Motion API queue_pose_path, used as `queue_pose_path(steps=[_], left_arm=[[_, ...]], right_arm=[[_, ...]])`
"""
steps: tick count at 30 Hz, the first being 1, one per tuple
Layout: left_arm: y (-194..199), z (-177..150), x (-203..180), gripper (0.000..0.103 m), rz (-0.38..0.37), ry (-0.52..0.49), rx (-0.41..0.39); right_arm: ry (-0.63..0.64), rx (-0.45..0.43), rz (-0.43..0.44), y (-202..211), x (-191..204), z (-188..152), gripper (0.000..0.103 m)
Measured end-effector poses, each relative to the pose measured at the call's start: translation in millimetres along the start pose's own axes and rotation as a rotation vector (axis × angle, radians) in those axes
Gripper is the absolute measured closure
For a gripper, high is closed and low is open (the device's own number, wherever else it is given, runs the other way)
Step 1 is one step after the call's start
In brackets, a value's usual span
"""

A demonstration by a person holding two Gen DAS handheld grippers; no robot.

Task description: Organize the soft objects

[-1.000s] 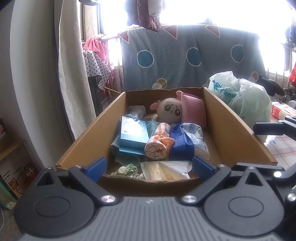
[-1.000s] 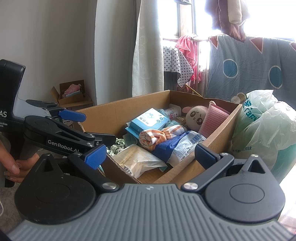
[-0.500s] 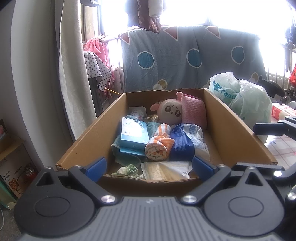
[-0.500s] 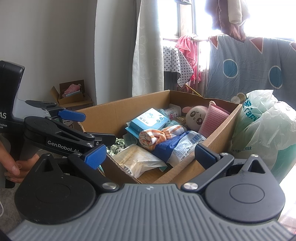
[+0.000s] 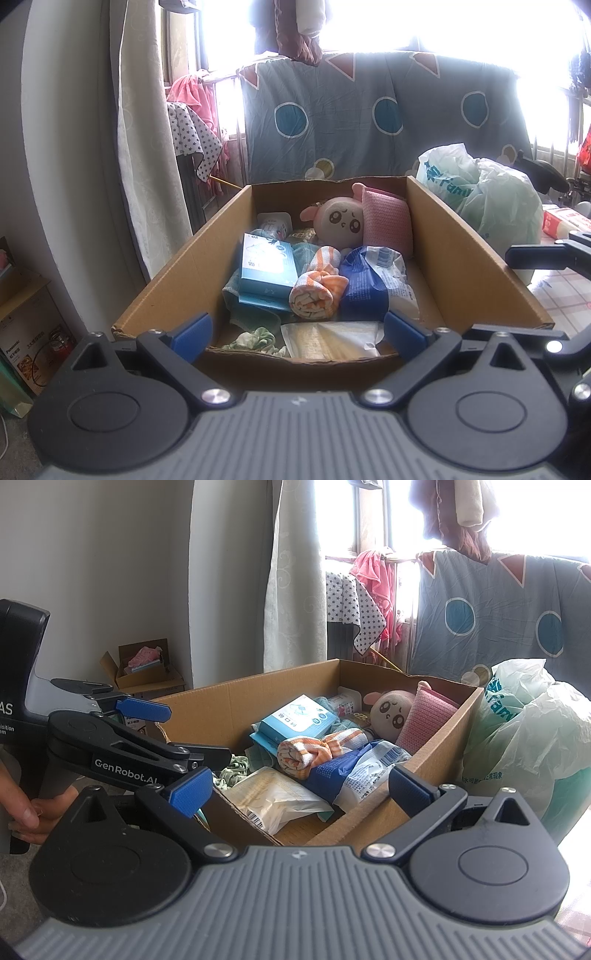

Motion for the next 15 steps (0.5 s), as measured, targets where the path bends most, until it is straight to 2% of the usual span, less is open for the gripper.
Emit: queue_pose_path(steps=[15], left_arm=[[0.9, 0.5, 0.4, 0.003, -0.004, 0.002, -0.008]], right_arm=[[0.0, 0.0, 0.0, 0.0, 0.1, 0.0, 0.001]])
Point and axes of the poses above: each gripper's, at about its wrist camera, not at the fingertips, and y roughly against the way its jaws point, x to its left, z to its top, the point moved 4 cm from there along -y, roughly the way its jaws point, and after that the axes turned 1 degree about x, right-handed, at the moved point
